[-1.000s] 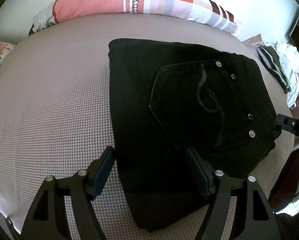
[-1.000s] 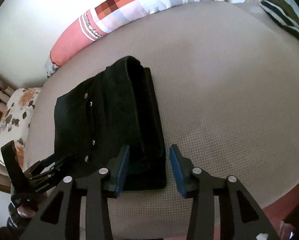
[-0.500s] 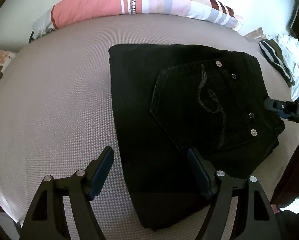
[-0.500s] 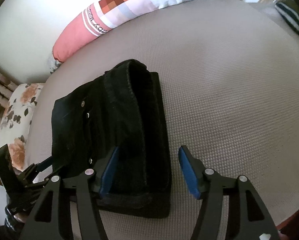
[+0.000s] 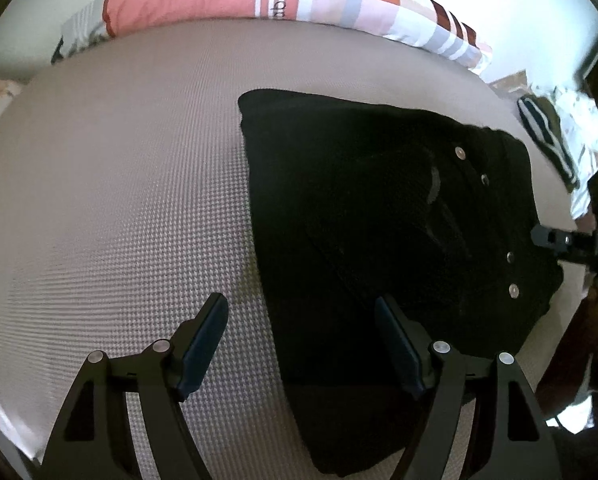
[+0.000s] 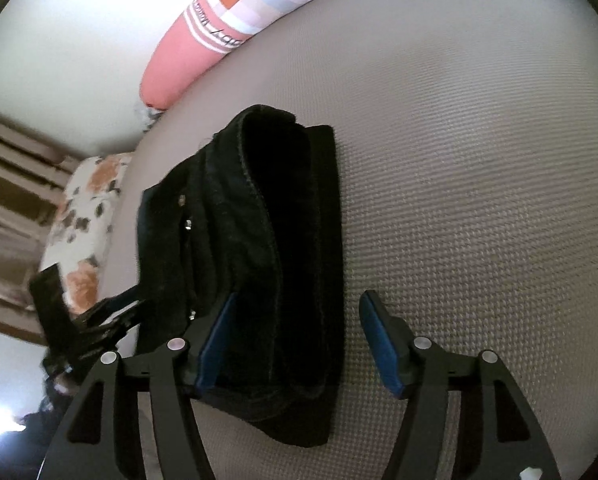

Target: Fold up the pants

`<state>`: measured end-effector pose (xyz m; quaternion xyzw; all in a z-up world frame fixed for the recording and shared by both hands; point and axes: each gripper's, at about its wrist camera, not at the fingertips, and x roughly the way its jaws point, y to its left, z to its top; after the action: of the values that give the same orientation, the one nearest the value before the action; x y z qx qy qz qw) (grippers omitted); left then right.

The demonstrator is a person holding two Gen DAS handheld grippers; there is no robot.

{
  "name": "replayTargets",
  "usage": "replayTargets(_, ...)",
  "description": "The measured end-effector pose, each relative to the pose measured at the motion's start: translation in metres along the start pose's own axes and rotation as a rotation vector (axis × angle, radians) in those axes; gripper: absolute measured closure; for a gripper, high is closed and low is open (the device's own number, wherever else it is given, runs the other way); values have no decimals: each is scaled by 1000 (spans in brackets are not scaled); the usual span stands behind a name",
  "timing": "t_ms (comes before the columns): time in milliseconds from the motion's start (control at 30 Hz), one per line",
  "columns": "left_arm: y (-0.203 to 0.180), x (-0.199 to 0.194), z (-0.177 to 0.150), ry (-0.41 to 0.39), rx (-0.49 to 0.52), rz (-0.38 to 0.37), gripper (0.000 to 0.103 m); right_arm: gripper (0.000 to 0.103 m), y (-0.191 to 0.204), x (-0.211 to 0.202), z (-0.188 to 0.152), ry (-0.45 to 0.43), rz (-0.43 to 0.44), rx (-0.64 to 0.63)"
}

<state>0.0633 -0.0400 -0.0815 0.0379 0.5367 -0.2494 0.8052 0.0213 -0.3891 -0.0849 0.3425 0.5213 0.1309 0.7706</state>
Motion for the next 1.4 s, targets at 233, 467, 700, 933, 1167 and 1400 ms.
replayTargets(233, 18, 3, 10, 33, -41, -128, 27, 43, -11, 3, 10, 67, 106, -4)
replayTargets(467, 28, 9, 23, 51, -80, -275, 27, 45, -19, 10, 18, 96, 178, 13)
replayTargets(700, 27, 19, 36, 46, -95, -375, 27, 58, -29, 18, 21, 102, 240, 48)
replayTargets(933, 20, 24, 42, -11, -76, -308, 52, 67, -28, 23, 20, 29, 220, 95)
replayTargets(1167, 8, 14, 43, -54, -22, -205, 81, 78, -2, 9, 10, -48, 119, 90)
replayTargets(1400, 2, 1, 48, -75, -1, -164, 88, 81, 32, 3, 12, -81, 69, 67)
